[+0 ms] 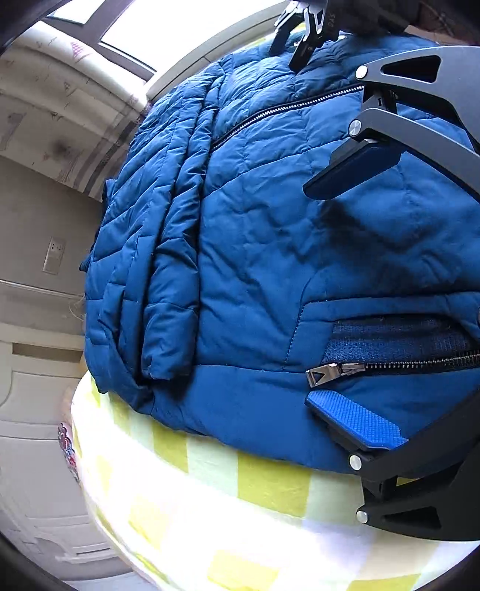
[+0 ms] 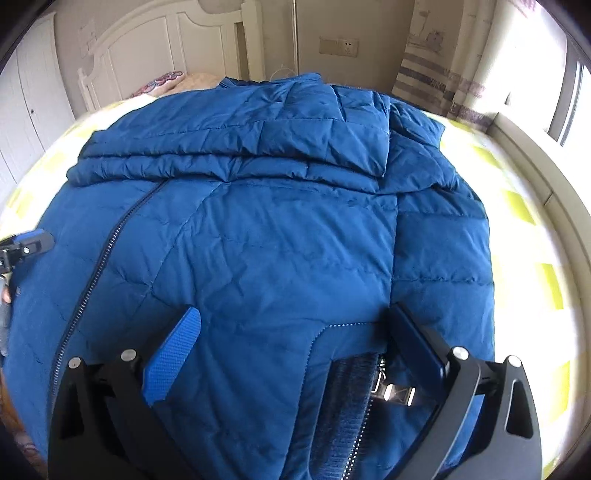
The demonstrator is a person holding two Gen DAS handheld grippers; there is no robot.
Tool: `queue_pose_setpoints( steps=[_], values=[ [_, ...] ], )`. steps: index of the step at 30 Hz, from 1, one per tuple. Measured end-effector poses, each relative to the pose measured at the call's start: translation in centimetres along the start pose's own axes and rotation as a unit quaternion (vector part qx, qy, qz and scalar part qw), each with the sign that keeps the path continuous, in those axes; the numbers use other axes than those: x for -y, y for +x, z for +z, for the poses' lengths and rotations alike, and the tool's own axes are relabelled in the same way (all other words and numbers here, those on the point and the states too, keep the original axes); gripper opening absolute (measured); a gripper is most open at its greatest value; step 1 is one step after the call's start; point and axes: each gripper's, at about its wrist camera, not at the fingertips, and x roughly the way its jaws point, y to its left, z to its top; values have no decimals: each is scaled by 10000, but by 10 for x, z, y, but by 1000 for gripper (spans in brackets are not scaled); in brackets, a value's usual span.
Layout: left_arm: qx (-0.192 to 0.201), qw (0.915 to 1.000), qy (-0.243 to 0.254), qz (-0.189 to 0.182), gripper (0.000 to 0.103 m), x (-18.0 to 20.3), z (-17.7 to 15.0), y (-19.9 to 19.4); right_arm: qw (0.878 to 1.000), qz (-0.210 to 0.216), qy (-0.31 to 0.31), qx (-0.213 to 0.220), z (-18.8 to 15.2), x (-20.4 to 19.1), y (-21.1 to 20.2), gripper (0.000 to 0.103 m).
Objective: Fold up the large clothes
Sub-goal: 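Grasp the blue jacket hem with both tools and lift it off the bed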
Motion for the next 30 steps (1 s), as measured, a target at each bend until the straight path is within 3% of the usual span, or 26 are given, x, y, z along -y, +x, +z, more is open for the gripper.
queue_pose_setpoints(
  steps=[7, 11, 17, 19, 22, 25, 28, 30],
  values=[
    [180, 9977, -413, -500, 98, -20, -3, -12, 10000, -51, 80, 4, -10, -4, -6, 100],
    [447, 9986, -152, -239, 98, -22, -29, -49, 10000, -27, 26, 11, -25, -11, -28, 100],
    [146, 9984, 495, 222, 98, -30, -82, -65, 9980, 243, -529, 240, -91, -30, -61, 101],
    [491, 9948, 819, 359, 99, -26, -102, -69, 9978, 399, -383, 371, -105, -24, -67, 101],
    [546, 9953, 717, 367, 99, -26, -111, -77, 9983, 398, -270, 339, -115, -17, -81, 100],
    [475, 9958, 716, 324, 98, -28, -113, -86, 9985, 137, -173, 504, -134, -9, -106, 100],
    [511, 9959, 641, 375, 98, -36, -128, -98, 9981, -139, 44, 606, -166, 14, -127, 100],
    [505, 9972, 481, 286, 99, -44, -141, -104, 9974, -45, 449, 553, -192, 35, -136, 100]
  ],
)
